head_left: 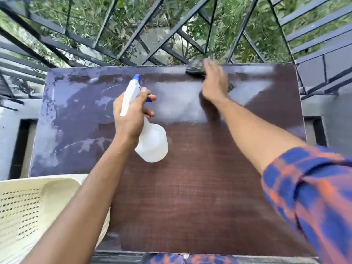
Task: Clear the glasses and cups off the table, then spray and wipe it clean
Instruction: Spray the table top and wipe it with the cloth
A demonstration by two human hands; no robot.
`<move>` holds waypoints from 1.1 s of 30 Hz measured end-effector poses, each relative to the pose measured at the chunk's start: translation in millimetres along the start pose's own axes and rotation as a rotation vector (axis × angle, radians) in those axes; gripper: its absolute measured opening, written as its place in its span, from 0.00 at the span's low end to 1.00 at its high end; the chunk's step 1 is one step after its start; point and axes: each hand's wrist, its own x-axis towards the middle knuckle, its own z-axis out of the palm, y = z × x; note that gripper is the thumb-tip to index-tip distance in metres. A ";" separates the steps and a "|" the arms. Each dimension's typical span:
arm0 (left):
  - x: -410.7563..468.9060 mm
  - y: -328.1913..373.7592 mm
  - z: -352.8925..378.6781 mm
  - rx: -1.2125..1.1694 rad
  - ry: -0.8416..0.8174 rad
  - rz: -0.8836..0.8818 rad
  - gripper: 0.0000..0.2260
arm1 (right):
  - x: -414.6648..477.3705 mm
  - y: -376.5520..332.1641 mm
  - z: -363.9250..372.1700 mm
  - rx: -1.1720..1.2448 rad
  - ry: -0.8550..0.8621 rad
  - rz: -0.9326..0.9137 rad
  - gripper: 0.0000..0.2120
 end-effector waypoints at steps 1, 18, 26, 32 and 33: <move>0.3 -0.5 2.6 0.004 -0.002 -0.001 0.08 | -15.0 -11.5 6.0 0.024 -0.030 -0.097 0.33; 35.0 -1.2 50.2 -0.005 -0.162 0.022 0.07 | 17.1 90.9 -64.9 -0.085 0.146 0.320 0.23; 63.1 -1.4 82.8 0.001 -0.261 -0.001 0.07 | -69.9 91.1 -30.6 -0.093 0.095 -0.246 0.25; 70.1 1.0 103.7 -0.038 -0.306 -0.016 0.08 | 3.7 198.0 -95.7 -0.127 0.227 0.533 0.25; 68.9 0.4 106.7 -0.043 -0.315 -0.017 0.08 | 18.9 198.6 -98.5 -0.095 0.198 0.584 0.26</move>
